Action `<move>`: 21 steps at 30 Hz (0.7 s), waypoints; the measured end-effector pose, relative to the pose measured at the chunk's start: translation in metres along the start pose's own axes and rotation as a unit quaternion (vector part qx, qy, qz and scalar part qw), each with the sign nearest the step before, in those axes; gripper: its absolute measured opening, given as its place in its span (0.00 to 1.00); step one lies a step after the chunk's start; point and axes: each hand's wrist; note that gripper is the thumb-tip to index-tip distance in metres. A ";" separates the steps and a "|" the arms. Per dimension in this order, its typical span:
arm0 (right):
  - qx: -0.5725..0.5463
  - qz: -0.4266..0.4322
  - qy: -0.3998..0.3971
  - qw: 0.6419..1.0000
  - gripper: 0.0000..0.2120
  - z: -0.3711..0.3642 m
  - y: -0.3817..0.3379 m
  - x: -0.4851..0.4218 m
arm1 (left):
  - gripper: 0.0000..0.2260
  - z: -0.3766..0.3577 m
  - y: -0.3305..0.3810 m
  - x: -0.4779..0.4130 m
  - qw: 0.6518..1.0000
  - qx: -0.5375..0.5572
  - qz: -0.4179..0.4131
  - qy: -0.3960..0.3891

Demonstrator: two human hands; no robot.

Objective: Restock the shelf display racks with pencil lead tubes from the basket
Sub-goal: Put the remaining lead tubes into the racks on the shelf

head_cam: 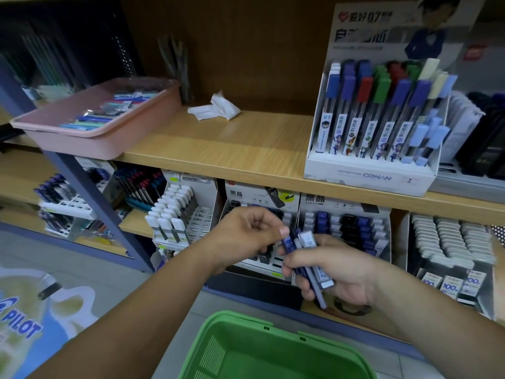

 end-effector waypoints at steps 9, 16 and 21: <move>-0.074 0.006 0.109 0.991 0.10 -0.011 0.000 -0.012 | 0.04 0.040 -0.022 -0.008 0.990 -0.070 -0.002 0.126; -0.054 0.018 0.115 0.992 0.10 -0.013 -0.024 -0.027 | 0.06 0.050 -0.056 -0.045 0.968 -0.228 -0.057 0.090; -0.077 -0.001 0.096 0.992 0.09 -0.003 -0.028 -0.026 | 0.06 0.042 -0.070 -0.053 0.936 -0.341 -0.088 0.020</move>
Point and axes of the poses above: each hand's wrist, its own x-axis away from the middle knuckle, its own z-axis out of the back of the hand, y = z × x, and after that the axes turned 14 degrees about -z, right-handed
